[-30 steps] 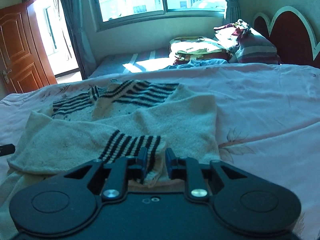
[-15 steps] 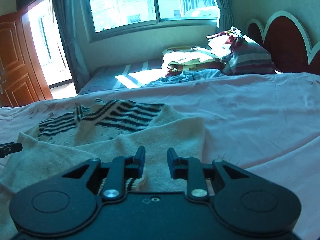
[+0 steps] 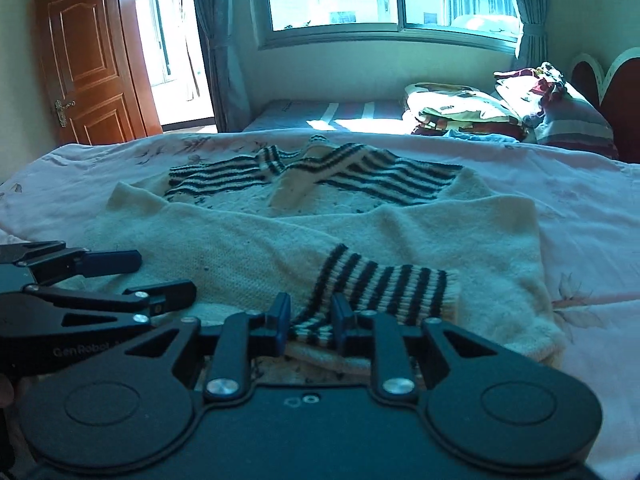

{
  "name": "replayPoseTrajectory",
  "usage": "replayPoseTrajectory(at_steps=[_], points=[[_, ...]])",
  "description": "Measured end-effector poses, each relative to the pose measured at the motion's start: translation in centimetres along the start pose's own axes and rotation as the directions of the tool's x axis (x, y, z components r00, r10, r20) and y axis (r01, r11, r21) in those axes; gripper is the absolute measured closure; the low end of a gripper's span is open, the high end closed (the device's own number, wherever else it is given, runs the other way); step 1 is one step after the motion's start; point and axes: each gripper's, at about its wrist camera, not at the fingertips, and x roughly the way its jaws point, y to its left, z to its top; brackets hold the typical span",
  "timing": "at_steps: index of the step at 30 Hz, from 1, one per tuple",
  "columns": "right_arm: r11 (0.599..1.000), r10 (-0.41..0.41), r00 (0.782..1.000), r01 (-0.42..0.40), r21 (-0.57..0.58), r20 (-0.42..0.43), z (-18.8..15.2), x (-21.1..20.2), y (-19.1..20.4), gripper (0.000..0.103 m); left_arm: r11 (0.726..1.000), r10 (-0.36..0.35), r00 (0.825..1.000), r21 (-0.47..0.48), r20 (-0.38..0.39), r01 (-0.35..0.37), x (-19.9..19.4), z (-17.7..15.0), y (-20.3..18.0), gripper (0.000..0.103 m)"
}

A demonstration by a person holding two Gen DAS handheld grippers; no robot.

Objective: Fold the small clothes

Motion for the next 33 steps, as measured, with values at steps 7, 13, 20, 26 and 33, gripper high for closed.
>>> replayPoseTrajectory(at_steps=[7, 13, 20, 26, 33], points=[[1.000, -0.027, 1.000, 0.028, 0.012, -0.012, -0.1, -0.3, -1.8, 0.081, 1.000, 0.003, 1.000, 0.003, 0.000, -0.003, 0.0, -0.3, 1.2, 0.038], [0.999, -0.016, 1.000, 0.015, 0.039, 0.019, 1.7, 0.1, -1.4, 0.077, 0.997, 0.065, 0.997, -0.054, 0.028, -0.064, 0.6, 1.4, 5.5, 0.038], [0.999, -0.023, 1.000, 0.022, -0.033, -0.006, 2.8, 3.9, 0.7, 0.079, 0.992, 0.105, 0.994, -0.075, -0.023, -0.106, 6.4, 4.0, 9.8, 0.038], [1.000, -0.006, 1.000, 0.006, 0.023, 0.028, 3.3, 3.5, -0.5, 0.076, 0.992, 0.078, 0.997, -0.099, 0.002, -0.078, 6.5, 4.4, 11.1, 0.031], [0.997, -0.034, 0.999, 0.032, 0.071, 0.029, 3.1, 3.7, -0.7, 0.078, 0.992, 0.077, 0.997, -0.095, -0.027, -0.079, 7.3, 4.5, 12.5, 0.030]])
